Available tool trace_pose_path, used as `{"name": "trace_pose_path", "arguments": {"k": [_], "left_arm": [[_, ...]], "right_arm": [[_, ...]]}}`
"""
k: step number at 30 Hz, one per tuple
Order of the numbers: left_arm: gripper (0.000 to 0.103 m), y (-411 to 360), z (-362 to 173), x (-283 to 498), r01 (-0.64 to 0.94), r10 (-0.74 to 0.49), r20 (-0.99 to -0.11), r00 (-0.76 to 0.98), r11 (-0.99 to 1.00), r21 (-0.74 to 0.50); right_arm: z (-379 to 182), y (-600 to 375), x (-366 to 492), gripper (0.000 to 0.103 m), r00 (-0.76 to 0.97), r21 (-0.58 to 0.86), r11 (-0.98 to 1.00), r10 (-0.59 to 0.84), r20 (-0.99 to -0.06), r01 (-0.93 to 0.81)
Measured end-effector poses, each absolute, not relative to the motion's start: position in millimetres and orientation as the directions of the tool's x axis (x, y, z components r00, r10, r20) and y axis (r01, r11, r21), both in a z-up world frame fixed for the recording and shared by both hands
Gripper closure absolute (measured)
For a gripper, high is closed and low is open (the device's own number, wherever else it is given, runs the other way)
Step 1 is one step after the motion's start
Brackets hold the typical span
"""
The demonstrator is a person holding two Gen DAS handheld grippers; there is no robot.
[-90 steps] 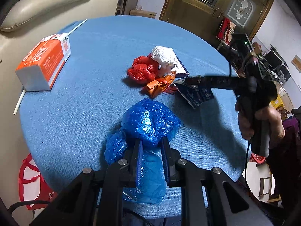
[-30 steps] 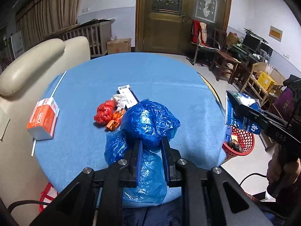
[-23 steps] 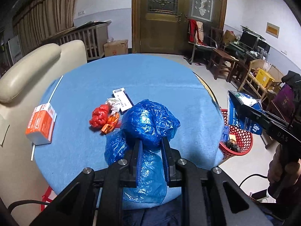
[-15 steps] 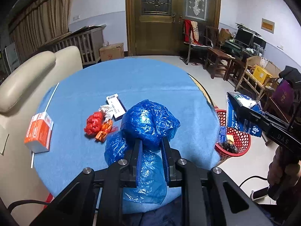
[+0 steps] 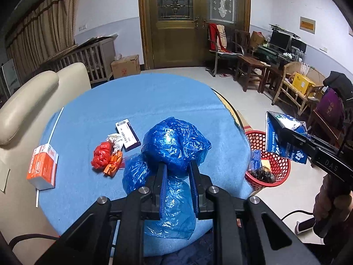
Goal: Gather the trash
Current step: 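Carry the blue bag and blue wrapper over the red wastebasket with both grippers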
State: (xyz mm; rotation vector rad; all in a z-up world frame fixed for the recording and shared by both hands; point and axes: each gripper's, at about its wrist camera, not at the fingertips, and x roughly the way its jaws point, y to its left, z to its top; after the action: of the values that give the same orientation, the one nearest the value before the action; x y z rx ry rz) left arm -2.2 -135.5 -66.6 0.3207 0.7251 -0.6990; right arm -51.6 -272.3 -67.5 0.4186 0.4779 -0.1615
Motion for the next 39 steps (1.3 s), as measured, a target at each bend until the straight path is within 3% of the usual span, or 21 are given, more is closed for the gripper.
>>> {"name": "trace_pose_path", "arguments": {"k": [39], "left_arm": [[0.082, -172, -72, -10, 0.734, -0.462, -0.732, 0.5, 0.674, 0.076]], "right_arm": [[-59, -295, -81, 0.07, 0.875, 0.389, 0.857, -0.132, -0.466, 0.337]]}}
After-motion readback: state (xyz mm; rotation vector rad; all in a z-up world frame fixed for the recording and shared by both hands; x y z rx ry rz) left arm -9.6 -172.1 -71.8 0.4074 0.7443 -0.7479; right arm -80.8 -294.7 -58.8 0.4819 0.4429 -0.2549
